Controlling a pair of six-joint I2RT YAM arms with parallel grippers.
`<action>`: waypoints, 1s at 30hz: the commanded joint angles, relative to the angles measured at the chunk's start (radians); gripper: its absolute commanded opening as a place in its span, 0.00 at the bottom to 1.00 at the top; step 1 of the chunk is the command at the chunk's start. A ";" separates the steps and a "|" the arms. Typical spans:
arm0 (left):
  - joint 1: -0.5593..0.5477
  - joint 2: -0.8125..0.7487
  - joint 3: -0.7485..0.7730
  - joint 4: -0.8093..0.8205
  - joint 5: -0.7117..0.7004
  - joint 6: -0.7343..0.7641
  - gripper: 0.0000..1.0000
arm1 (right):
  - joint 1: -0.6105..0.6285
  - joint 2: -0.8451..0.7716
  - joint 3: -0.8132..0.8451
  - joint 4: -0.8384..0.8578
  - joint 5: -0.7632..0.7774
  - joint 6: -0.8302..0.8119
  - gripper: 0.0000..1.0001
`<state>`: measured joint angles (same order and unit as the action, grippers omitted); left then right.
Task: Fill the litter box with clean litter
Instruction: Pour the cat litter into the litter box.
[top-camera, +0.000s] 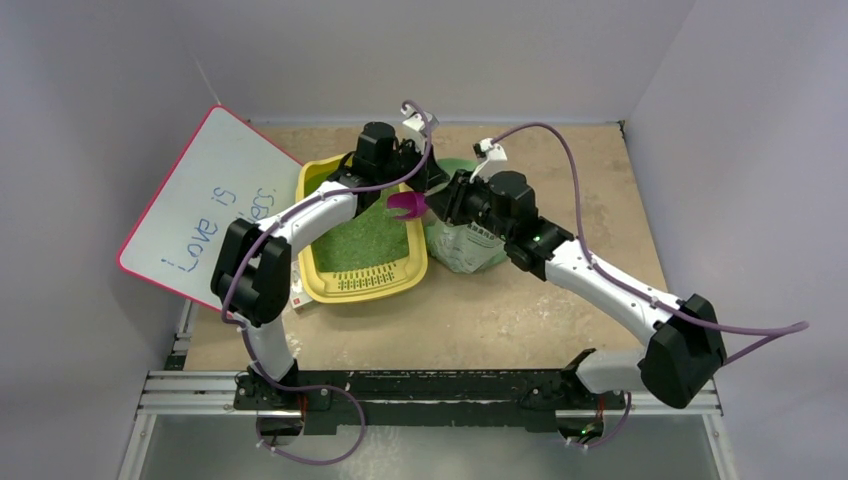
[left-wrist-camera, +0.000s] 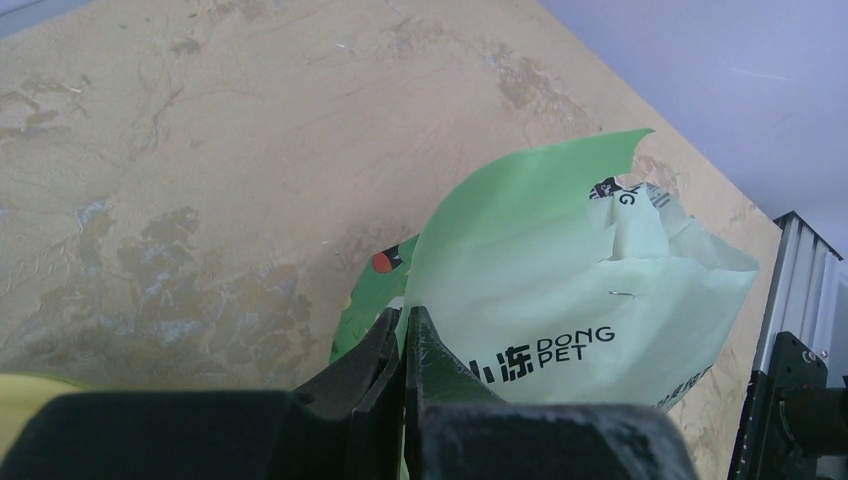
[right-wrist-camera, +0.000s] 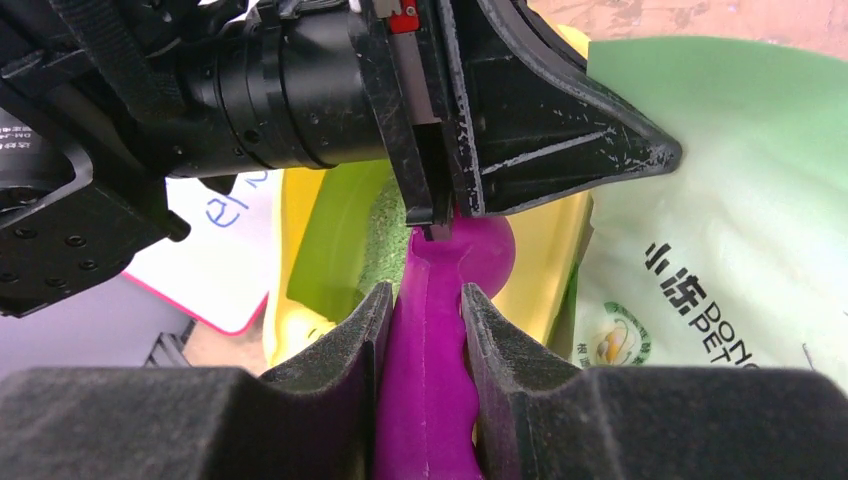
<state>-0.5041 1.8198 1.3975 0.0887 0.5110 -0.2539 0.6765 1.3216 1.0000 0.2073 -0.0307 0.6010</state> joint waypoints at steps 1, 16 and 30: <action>0.006 -0.004 0.019 0.046 0.006 -0.026 0.00 | 0.024 -0.009 0.062 0.037 0.021 -0.118 0.00; 0.006 -0.009 0.018 0.035 0.019 -0.021 0.00 | 0.131 -0.012 0.083 -0.015 0.089 -0.273 0.00; 0.001 -0.046 0.002 0.005 0.042 0.051 0.00 | 0.053 -0.248 0.075 -0.353 -0.120 -0.210 0.00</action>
<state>-0.5041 1.8194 1.3964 0.0872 0.5381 -0.2428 0.7864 1.1938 1.0534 -0.0330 -0.0700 0.3599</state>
